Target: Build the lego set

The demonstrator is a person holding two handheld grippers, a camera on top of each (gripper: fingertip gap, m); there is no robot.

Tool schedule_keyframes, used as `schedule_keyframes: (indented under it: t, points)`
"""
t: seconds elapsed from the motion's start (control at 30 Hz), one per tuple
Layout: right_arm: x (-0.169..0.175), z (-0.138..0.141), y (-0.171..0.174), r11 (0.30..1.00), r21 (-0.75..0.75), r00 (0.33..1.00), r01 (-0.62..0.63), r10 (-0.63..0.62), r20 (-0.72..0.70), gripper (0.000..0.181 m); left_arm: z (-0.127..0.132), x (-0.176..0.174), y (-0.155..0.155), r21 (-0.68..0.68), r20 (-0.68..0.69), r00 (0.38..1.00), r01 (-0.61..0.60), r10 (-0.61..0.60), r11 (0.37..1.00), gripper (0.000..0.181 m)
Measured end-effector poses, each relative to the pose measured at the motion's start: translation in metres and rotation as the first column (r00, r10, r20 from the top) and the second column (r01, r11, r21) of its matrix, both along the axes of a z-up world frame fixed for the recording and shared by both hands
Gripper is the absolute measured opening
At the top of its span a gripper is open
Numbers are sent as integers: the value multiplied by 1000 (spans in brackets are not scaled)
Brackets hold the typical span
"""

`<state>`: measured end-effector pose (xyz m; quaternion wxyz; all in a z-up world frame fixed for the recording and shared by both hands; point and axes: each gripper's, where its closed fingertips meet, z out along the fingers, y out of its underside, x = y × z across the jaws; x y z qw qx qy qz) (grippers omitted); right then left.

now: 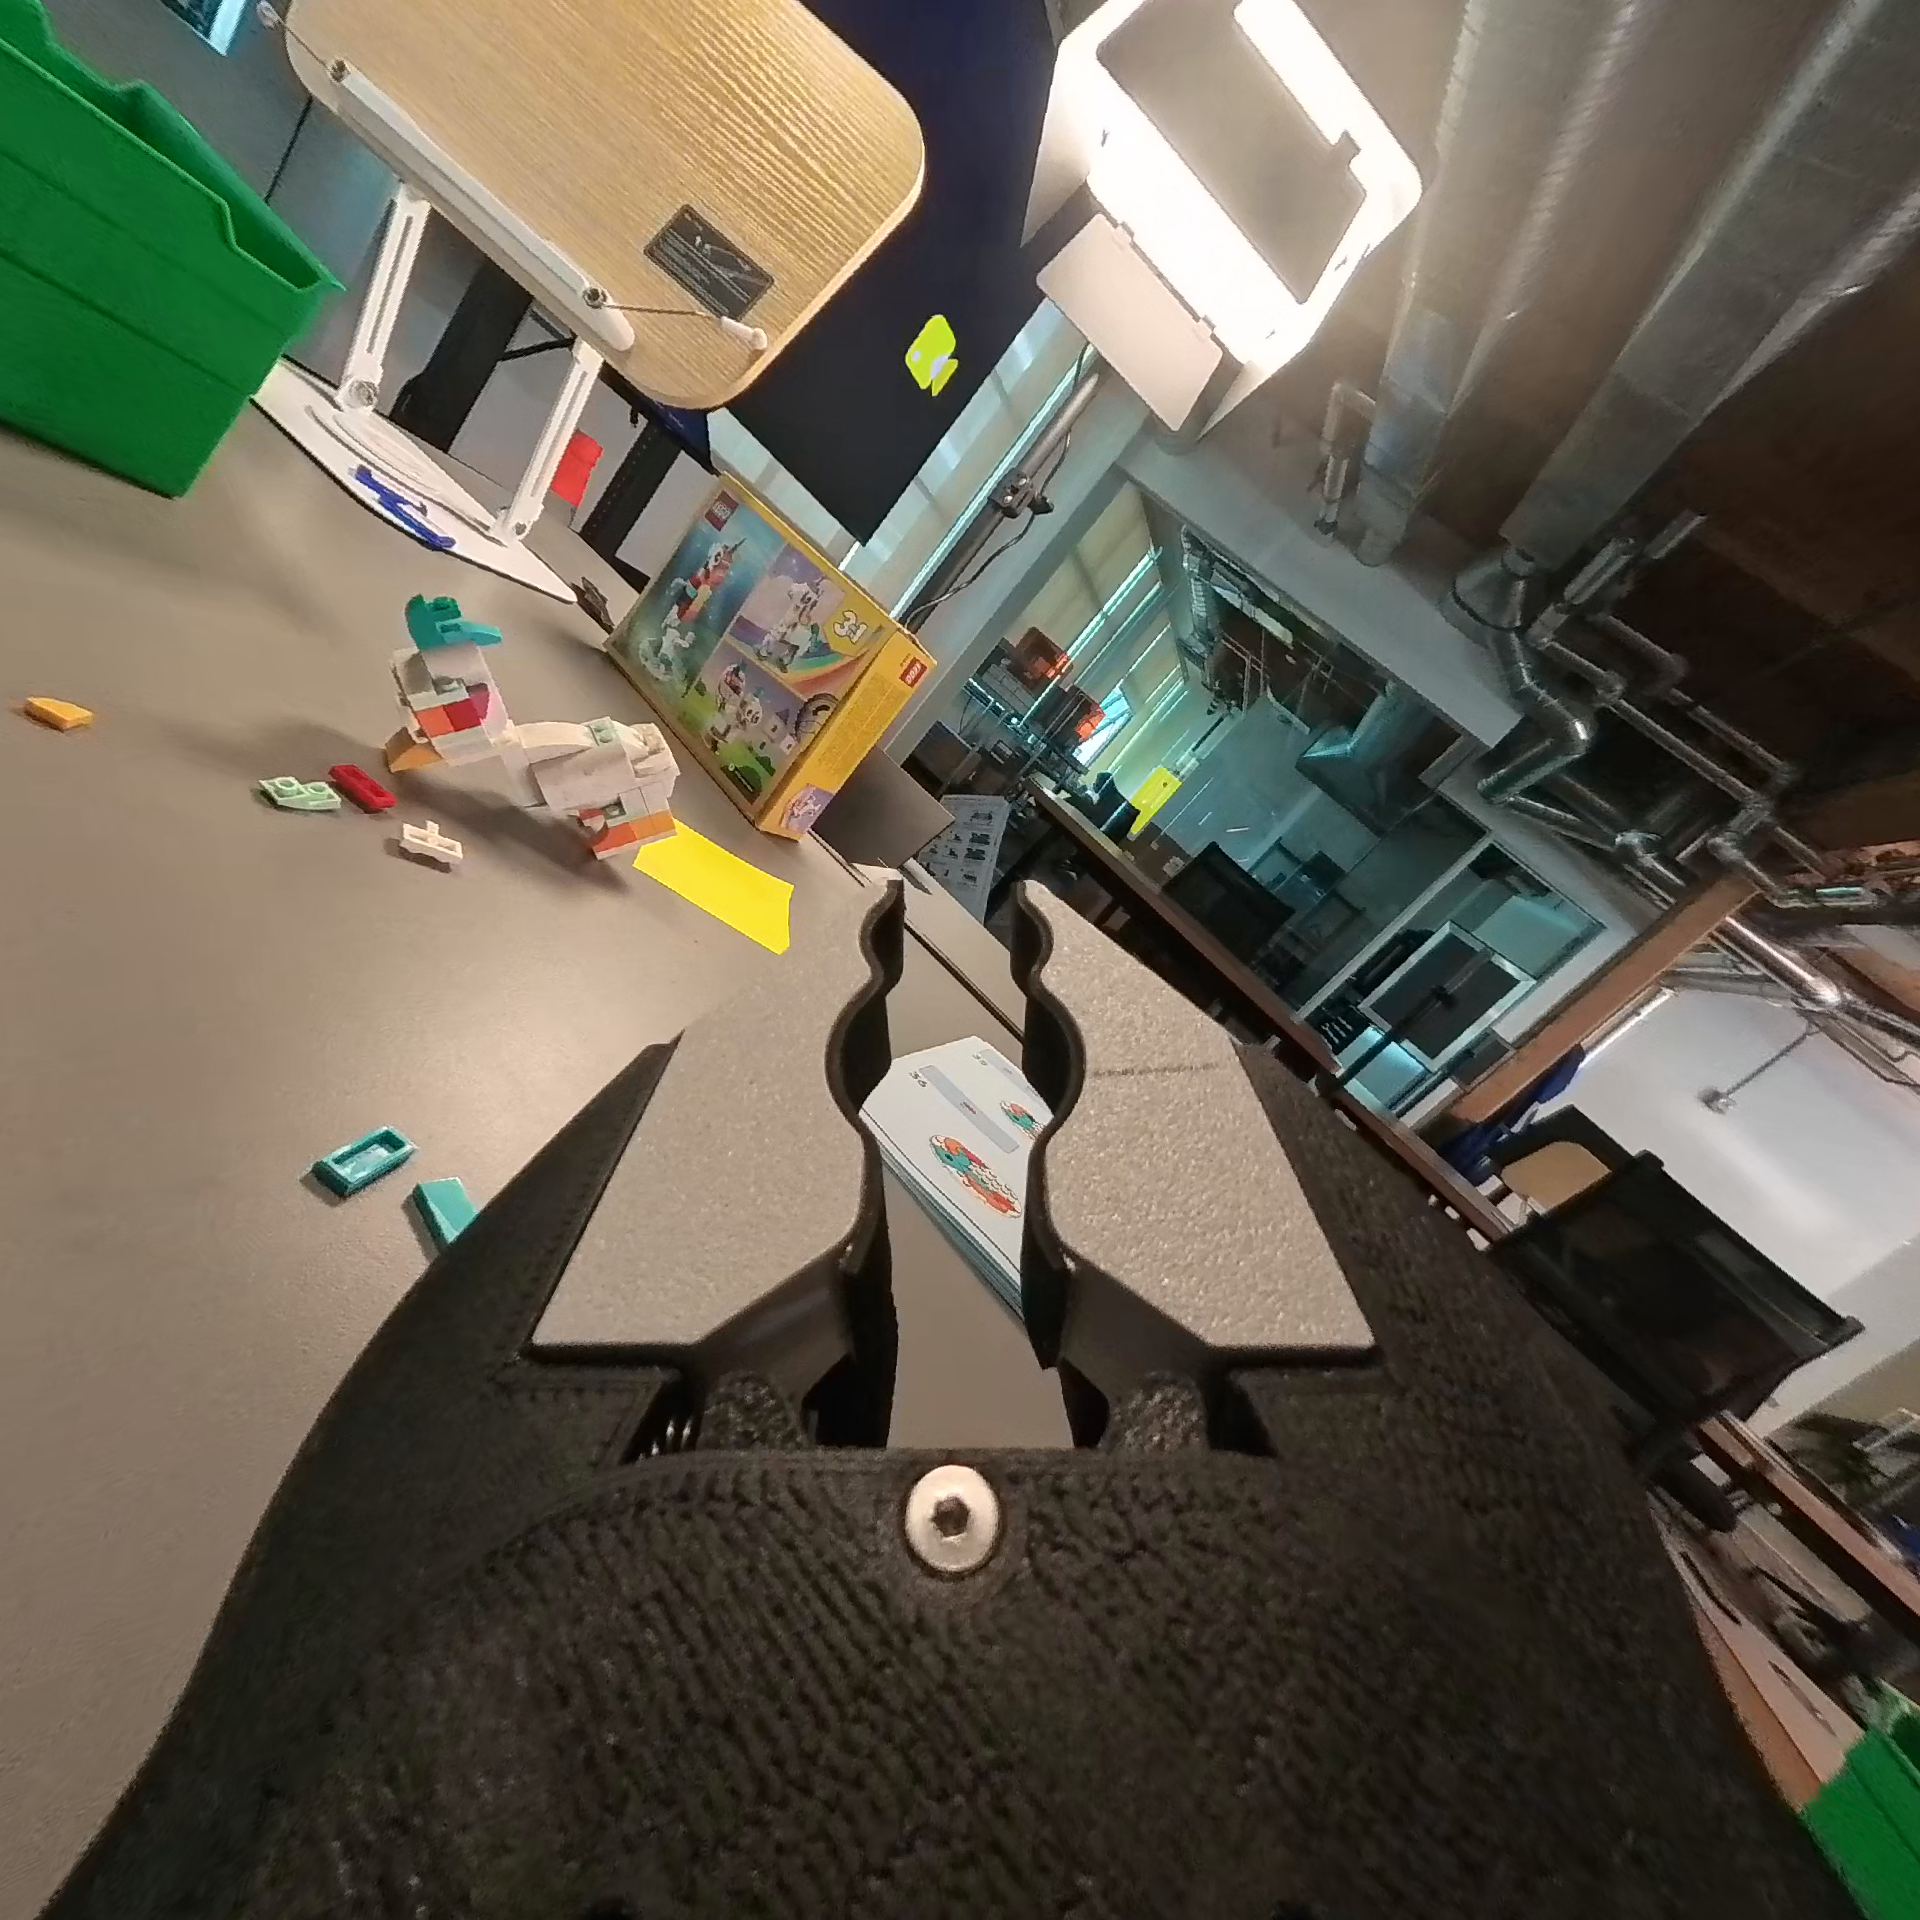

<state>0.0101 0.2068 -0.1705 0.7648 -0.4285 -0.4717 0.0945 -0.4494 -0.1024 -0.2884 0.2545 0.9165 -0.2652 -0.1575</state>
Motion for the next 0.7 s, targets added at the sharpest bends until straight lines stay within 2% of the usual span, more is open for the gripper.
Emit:
schedule_keyframes:
  t: [0.1, 0.27, 0.43, 0.6, 0.7]
  points:
    - [0, 0, 0, 1000, -1, 1000, 1, -1, -2, 18, -3, -2, 0, -9, -10, 1000, -15, 15, 1000, 12]
    - [0, 0, -1, 1000, 3, 1000, -2, 2, 2, 18, -4, 0, -11, -81, -29, 998, -62, 60, 995, 12]
    - [0, 0, -1, 1000, 6, 1000, -4, 4, 2, 18, -4, -2, -9, -68, -50, 997, -64, 61, 996, 5]
    - [-1, 0, -2, 1000, 7, 1000, -8, 8, 3, 18, -4, 17, 0, 27, 85, 986, -145, 142, 989, 5]
    - [-1, 1, -2, 1000, 7, 1000, -9, 9, 3, 18, -1, 30, 7, 63, 151, 977, -161, 150, 985, 0]
